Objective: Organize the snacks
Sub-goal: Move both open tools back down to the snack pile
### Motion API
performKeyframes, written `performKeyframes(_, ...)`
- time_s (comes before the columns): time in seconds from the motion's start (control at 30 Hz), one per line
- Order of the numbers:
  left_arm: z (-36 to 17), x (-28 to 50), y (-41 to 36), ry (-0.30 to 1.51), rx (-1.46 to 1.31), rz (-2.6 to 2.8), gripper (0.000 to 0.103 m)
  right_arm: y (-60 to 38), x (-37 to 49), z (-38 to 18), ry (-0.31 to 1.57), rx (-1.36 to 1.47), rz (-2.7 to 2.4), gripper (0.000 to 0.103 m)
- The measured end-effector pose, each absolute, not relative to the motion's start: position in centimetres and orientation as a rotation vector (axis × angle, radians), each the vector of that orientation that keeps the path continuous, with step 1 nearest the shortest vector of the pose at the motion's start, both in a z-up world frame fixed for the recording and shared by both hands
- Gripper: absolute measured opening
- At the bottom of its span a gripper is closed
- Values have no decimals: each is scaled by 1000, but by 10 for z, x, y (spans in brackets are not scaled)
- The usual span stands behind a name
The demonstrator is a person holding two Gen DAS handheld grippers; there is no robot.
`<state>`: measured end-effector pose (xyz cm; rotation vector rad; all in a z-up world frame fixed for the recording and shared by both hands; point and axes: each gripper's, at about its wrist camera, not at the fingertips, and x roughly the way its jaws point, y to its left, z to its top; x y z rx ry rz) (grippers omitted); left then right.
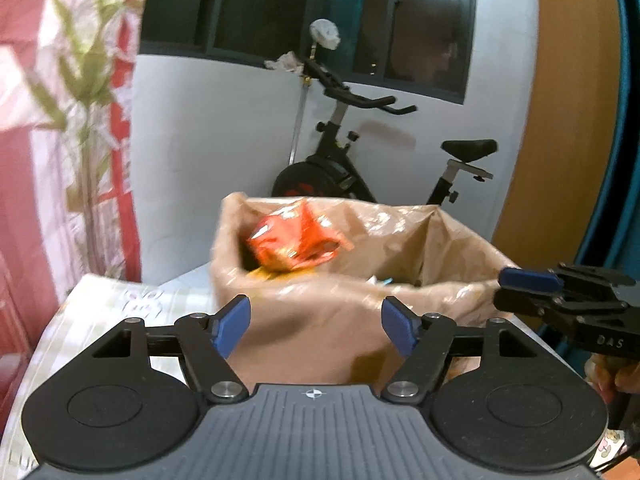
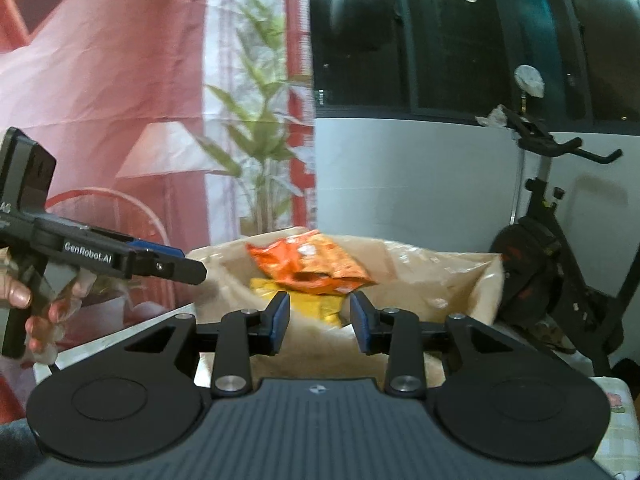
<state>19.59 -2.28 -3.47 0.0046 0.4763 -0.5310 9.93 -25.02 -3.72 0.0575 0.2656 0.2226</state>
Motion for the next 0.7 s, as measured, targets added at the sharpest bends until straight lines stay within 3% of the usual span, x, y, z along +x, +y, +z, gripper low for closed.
performKeyframes(0.23, -65, 178, 2, 551, -47, -511, 73, -232, 82, -65, 342, 89, 293, 36)
performKeyframes(0.5, -120, 162, -24, 662, -50, -527, 72, -224, 73, -118, 534, 23, 350, 36)
performKeyframes(0.6, -133, 162, -30, 683, -38, -526, 71, -224, 74, -144, 609, -48, 398, 43)
performKeyframes(0.7, -142, 163, -33, 703, -47, -513, 71, -232, 77, -168, 696, -75, 413, 43)
